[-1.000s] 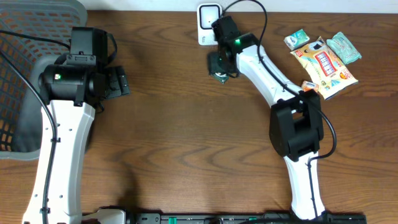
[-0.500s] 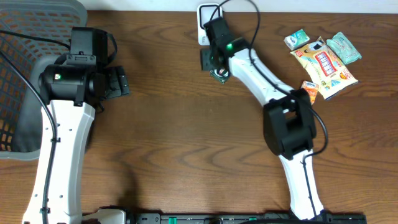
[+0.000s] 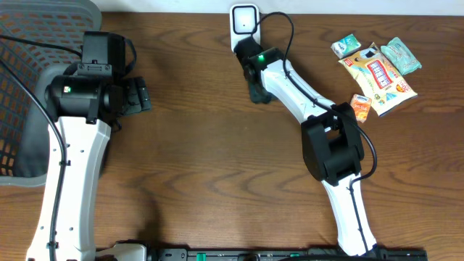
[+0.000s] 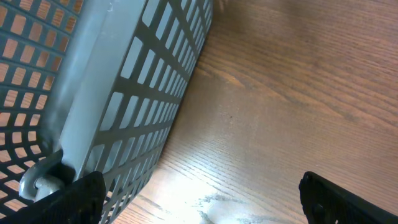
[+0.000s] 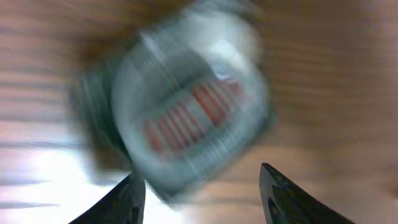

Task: Scan the item barcode

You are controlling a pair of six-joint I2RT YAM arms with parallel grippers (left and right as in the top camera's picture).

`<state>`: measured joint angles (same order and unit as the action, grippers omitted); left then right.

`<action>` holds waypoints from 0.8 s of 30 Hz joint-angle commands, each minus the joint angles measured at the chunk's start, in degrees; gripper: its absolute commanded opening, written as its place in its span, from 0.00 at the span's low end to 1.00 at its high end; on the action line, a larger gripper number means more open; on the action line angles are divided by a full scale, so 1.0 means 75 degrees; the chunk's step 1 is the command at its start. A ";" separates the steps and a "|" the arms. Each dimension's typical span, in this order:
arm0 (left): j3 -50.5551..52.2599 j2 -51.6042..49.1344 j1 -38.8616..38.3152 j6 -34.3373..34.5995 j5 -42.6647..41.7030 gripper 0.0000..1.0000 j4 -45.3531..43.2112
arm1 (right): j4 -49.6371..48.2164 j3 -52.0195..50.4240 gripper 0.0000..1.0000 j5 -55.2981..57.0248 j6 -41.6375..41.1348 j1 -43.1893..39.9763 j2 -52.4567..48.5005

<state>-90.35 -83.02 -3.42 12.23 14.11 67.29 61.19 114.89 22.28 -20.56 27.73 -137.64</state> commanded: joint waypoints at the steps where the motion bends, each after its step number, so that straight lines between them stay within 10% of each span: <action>1: -0.0070 0.0055 0.0041 0.0044 0.0128 0.98 0.0026 | 0.0347 -0.0032 0.52 0.1445 -0.0085 -0.0052 0.0527; 15: -0.0070 0.0055 0.0041 0.0044 0.0128 0.98 0.0026 | -0.1361 -0.0035 0.48 -0.0699 -0.0087 0.0055 0.0822; 24: -0.0070 0.0055 0.0041 0.0044 0.0128 0.98 0.0026 | -0.2640 -0.0038 0.10 -0.1131 -0.0082 0.0047 0.0533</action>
<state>-90.35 -83.02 -3.42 12.23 14.11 67.29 42.13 114.67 15.97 -20.51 27.79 -133.12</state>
